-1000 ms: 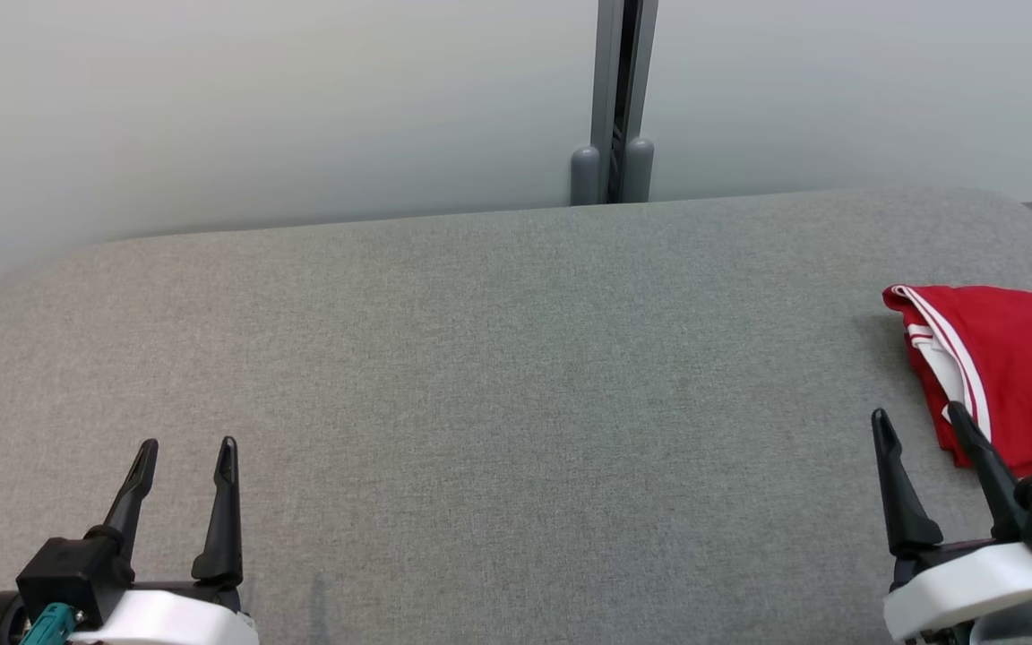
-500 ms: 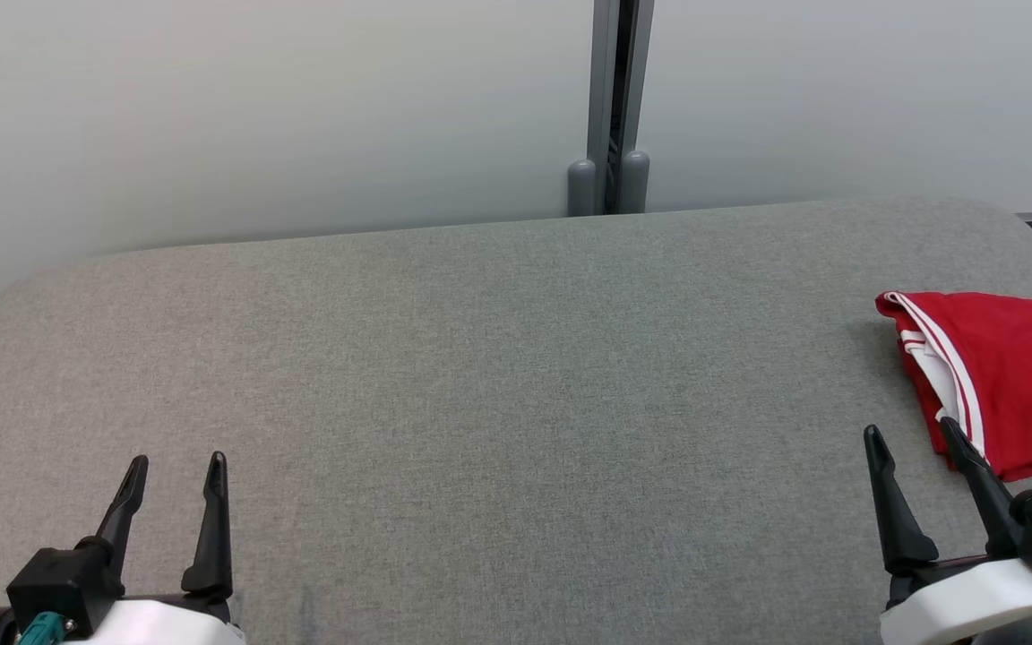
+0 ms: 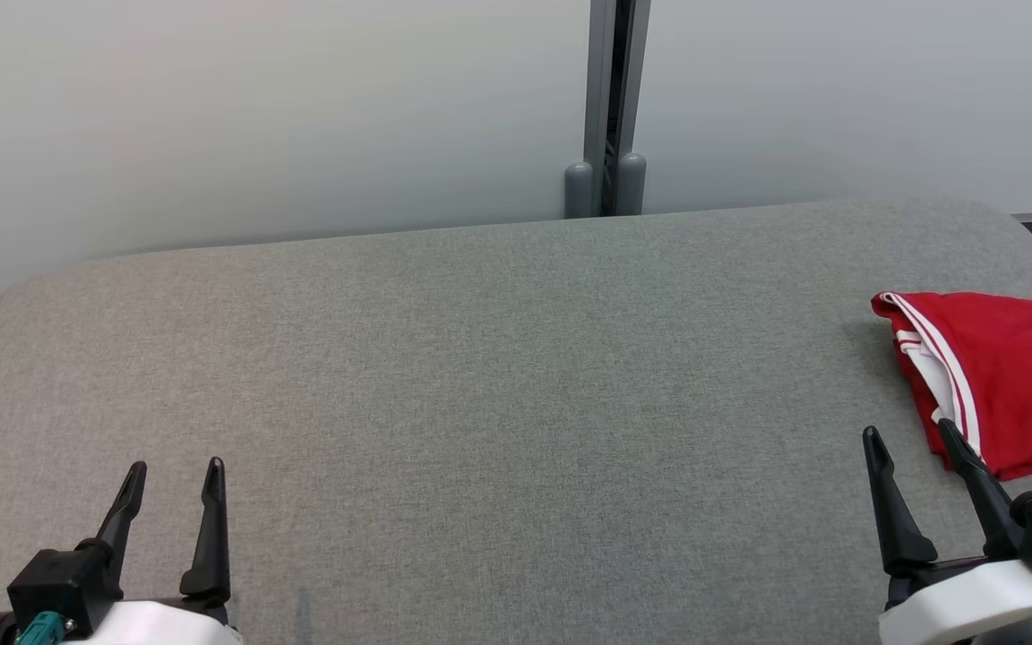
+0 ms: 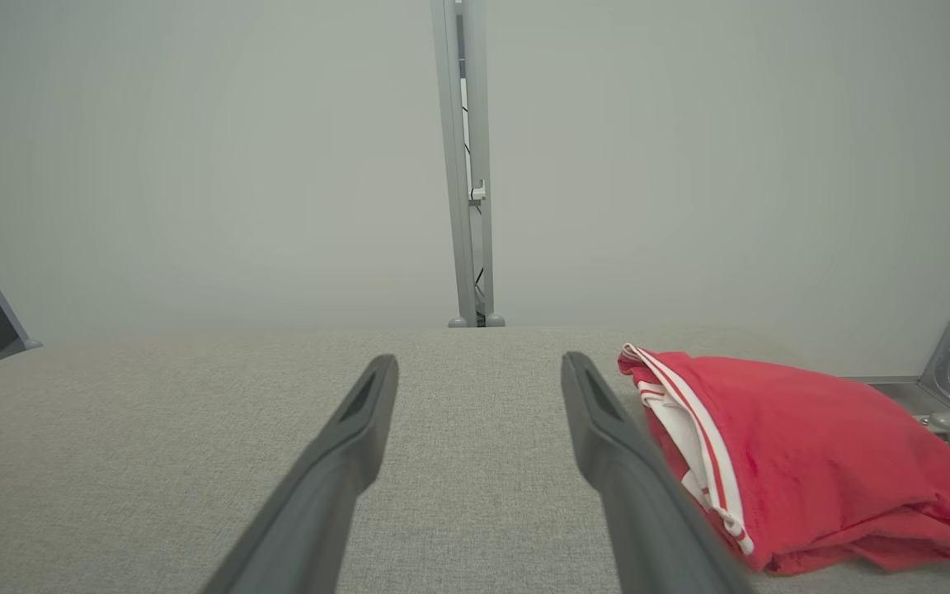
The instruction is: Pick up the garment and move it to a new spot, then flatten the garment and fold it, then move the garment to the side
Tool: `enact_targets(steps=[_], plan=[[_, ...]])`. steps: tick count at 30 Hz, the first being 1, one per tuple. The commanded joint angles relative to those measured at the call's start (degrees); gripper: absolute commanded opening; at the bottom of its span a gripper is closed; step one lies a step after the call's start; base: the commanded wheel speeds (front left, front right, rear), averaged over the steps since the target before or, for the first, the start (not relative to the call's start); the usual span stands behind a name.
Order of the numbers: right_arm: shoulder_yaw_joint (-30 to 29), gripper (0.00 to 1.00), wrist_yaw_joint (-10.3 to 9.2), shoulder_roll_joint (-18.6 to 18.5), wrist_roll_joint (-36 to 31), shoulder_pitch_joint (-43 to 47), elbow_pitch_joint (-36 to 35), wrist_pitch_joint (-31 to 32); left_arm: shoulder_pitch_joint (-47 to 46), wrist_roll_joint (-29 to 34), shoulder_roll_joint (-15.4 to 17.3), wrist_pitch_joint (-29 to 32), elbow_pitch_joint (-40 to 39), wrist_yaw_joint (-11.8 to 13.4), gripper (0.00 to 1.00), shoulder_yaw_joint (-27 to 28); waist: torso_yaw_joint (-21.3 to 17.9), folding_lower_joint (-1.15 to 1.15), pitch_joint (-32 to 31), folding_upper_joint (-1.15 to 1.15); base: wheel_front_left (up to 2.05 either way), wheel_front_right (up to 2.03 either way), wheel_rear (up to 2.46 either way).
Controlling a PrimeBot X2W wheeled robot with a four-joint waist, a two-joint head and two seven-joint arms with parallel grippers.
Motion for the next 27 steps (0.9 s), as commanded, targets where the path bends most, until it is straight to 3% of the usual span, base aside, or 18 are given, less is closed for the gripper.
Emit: enact_targets(steps=[1, 12, 13, 17, 27], plan=[[0.0, 1.0, -0.02, -0.1, 0.4, 0.2, 0.2, -0.2, 0.0, -0.3, 0.4, -0.2, 0.2, 0.1, 1.0, 0.1, -0.1, 0.0, 0.0, 0.0, 0.0, 0.0, 0.0], [0.1, 1.0, -0.02, -0.1, 0.8, 0.0, 0.8, -0.8, -0.2, -0.7, 0.7, -0.1, 0.3, 0.2, 1.0, -0.1, -0.3, 0.0, 0.0, 0.0, 0.0, 0.0, 0.0], [0.2, 0.0, 0.0, 0.0, 0.8, 0.0, 0.7, -0.5, 0.0, -0.4, 0.4, 0.0, 0.3, 0.0, 0.0, -0.1, -0.3, 0.0, 0.0, 0.0, 0.0, 0.0, 0.0], [0.5, 0.0, 0.0, 0.5, 1.4, 0.7, 2.5, -0.5, 0.9, -0.9, -1.1, 0.3, 1.9, -0.1, 0.0, -0.6, -0.3, 0.0, 0.0, 0.0, 0.0, 0.0, 0.0], [1.1, 0.0, 0.0, 0.2, 13.1, -1.7, 5.4, 0.0, -0.7, -10.3, -2.8, 2.1, 3.7, -2.7, 0.0, 2.2, -0.1, 0.0, 0.1, 0.0, 0.0, 0.0, 0.0]])
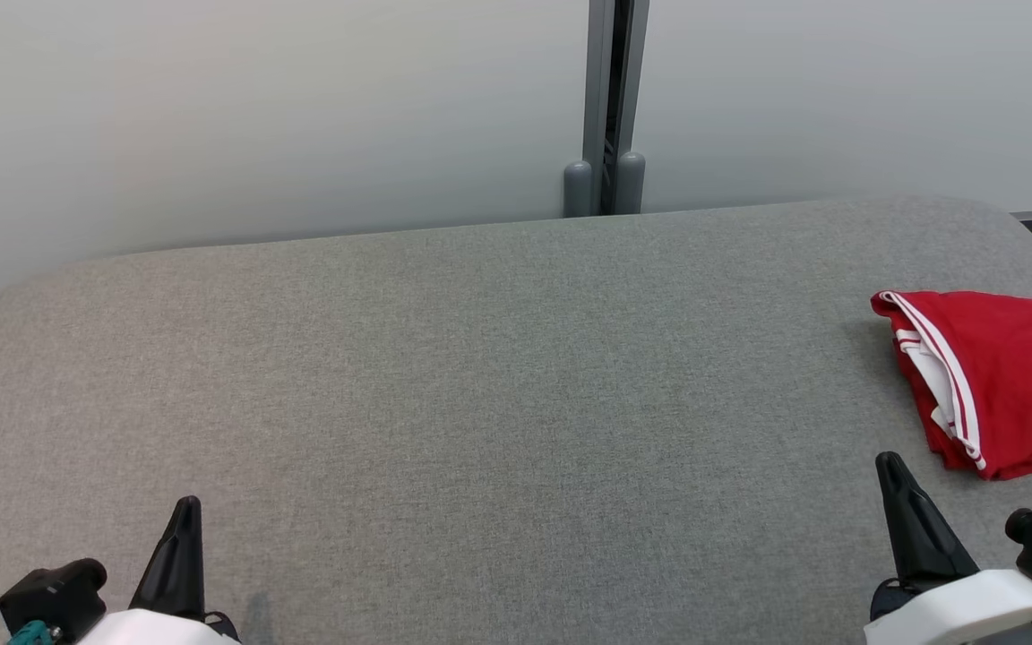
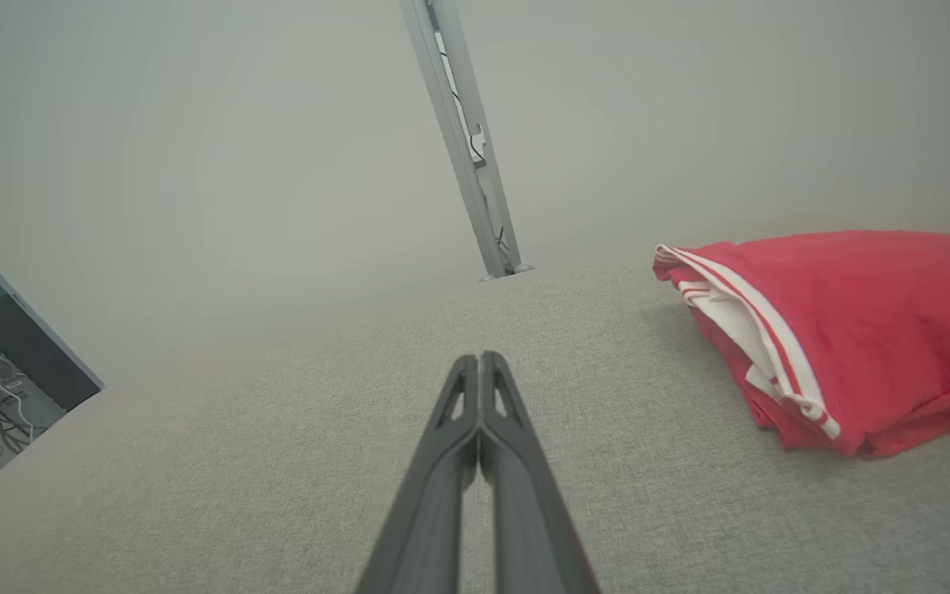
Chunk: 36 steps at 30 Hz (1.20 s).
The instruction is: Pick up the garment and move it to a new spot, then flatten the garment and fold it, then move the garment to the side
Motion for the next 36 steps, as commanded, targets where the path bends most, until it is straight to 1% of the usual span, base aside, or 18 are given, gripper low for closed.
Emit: enact_targets(steps=[1, 18, 19, 36], plan=[[0.0, 0.0, 0.0, -0.5, 3.0, -2.1, -0.1, 0.1, -2.0, -2.4, 0.3, 0.3, -0.3, -0.9, 0.0, 1.3, 0.0, 0.0, 0.0, 0.0, 0.0, 0.0, 0.0], [0.6, 0.0, 0.0, -0.8, 19.3, -5.5, 4.1, 1.0, -4.4, -15.6, -2.3, 3.2, 2.1, -4.7, 0.0, 5.7, 0.3, 0.0, 0.2, 0.0, 0.0, 0.0, 0.0], [0.6, 0.0, 0.0, -0.8, 21.0, -5.9, 4.5, 1.1, -4.7, -17.0, -2.6, 3.5, 2.4, -5.0, 0.0, 6.2, 0.4, 0.0, 0.2, 0.0, 0.0, 0.0, 0.0], [0.8, 0.0, 0.0, -0.8, 33.3, -8.5, 7.8, 2.0, -6.4, -26.9, -4.7, 5.9, 4.2, -7.9, 0.0, 9.8, 0.6, 0.0, 0.4, 0.0, 0.0, 0.0, 0.0]])
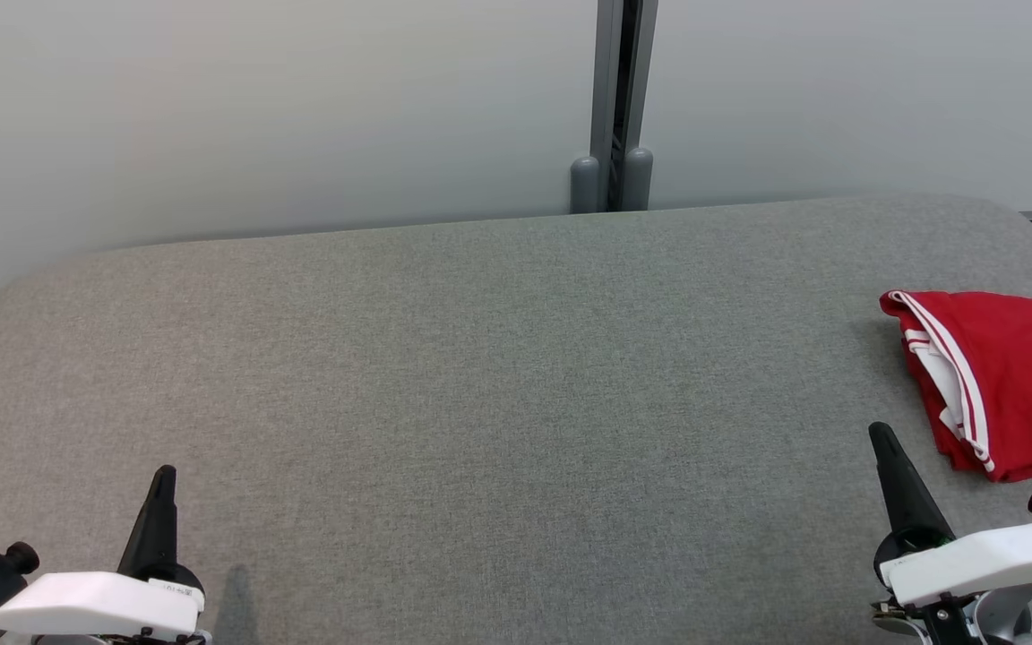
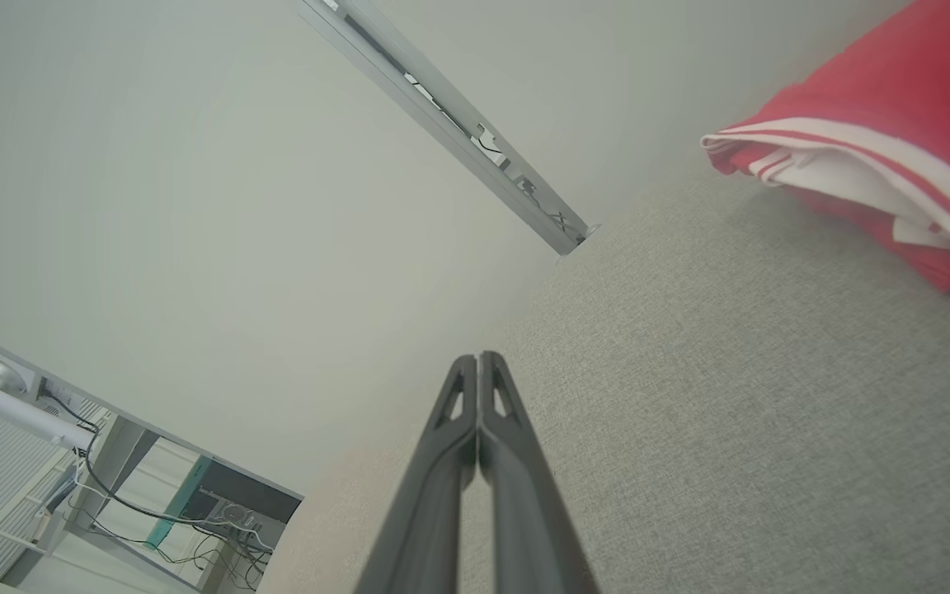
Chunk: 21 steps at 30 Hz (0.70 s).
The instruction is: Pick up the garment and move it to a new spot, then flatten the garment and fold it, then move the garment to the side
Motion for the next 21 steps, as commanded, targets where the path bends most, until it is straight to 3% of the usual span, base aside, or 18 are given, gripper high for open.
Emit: enact_targets(steps=[1, 21], plan=[[-0.1, 0.0, 0.01, -0.5, 1.6, -1.6, -0.2, 0.3, -1.6, -1.2, 0.3, 0.2, -0.3, -0.6, 0.0, 0.9, 0.0, 0.0, 0.0, 0.0, 0.0, 0.0, 0.0], [0.1, 0.0, 0.01, -0.6, 15.0, -4.4, 3.3, 1.2, -3.5, -11.8, -2.2, 2.9, 1.8, -3.8, 0.0, 5.0, 0.4, 0.0, 0.3, 0.0, 0.0, 0.0, 0.0]])
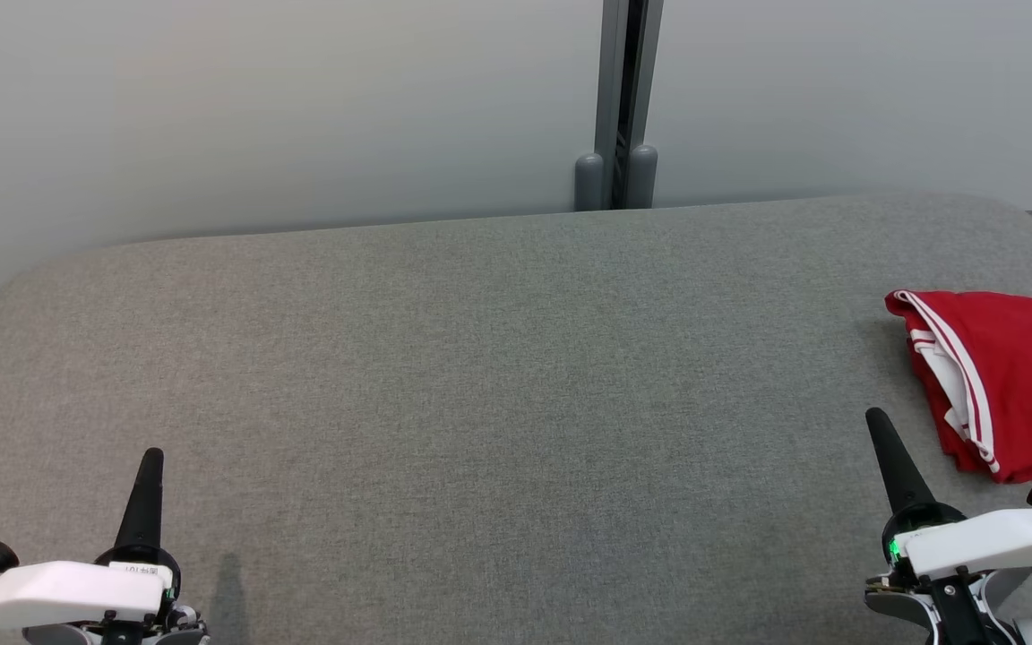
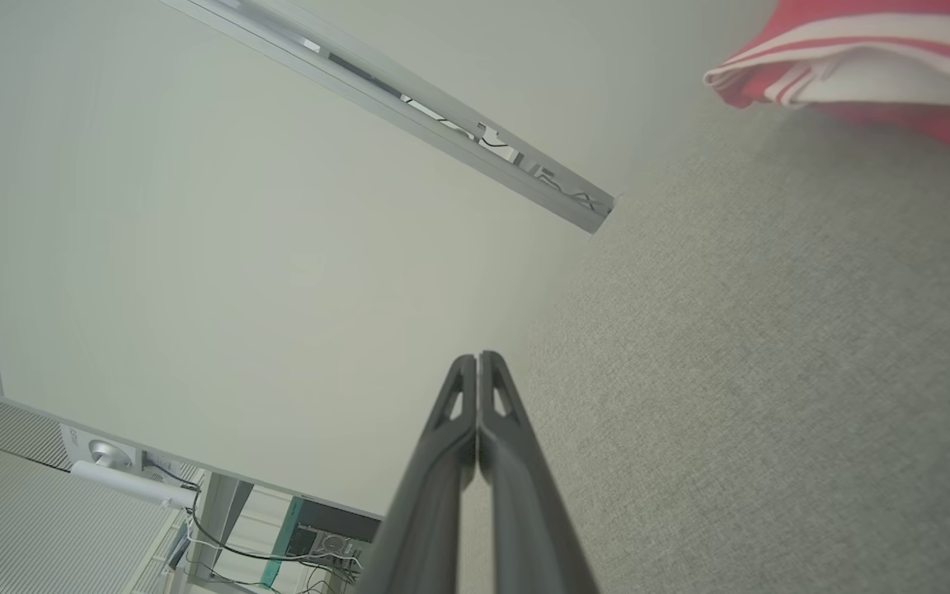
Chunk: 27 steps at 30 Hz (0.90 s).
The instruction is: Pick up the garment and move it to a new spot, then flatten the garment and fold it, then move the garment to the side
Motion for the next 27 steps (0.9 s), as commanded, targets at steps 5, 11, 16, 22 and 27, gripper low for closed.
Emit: enact_targets(steps=[5, 11, 16, 22, 27], plan=[[0.0, 0.0, 0.02, -0.5, 3.8, -1.9, 0.6, 0.4, -1.8, -2.9, -0.3, 0.7, 0.1, -1.3, 0.0, 1.5, 0.1, 0.0, 0.1, 0.0, 0.0, 0.0, 0.0], [0.0, 0.0, 0.02, -0.5, 6.5, -2.5, 1.3, 0.6, -2.2, -5.1, -0.8, 1.2, 0.6, -1.9, 0.0, 2.3, 0.2, 0.0, 0.1, 0.0, 0.0, 0.0, 0.0], [0.0, 0.0, 0.02, -0.5, 9.0, -2.9, 2.0, 0.8, -2.5, -7.1, -1.3, 1.7, 1.0, -2.5, 0.0, 3.1, 0.3, 0.0, 0.2, 0.0, 0.0, 0.0, 0.0], [0.1, 0.0, 0.02, -0.5, 12.0, -3.6, 2.7, 1.0, -3.0, -9.5, -1.9, 2.4, 1.5, -3.2, 0.0, 4.1, 0.4, 0.0, 0.3, 0.0, 0.0, 0.0, 0.0], [0.1, 0.0, 0.02, -0.5, 14.4, -4.0, 3.4, 1.2, -3.3, -11.3, -2.4, 3.0, 1.9, -3.8, 0.0, 4.8, 0.4, 0.0, 0.3, 0.0, 0.0, 0.0, 0.0]])
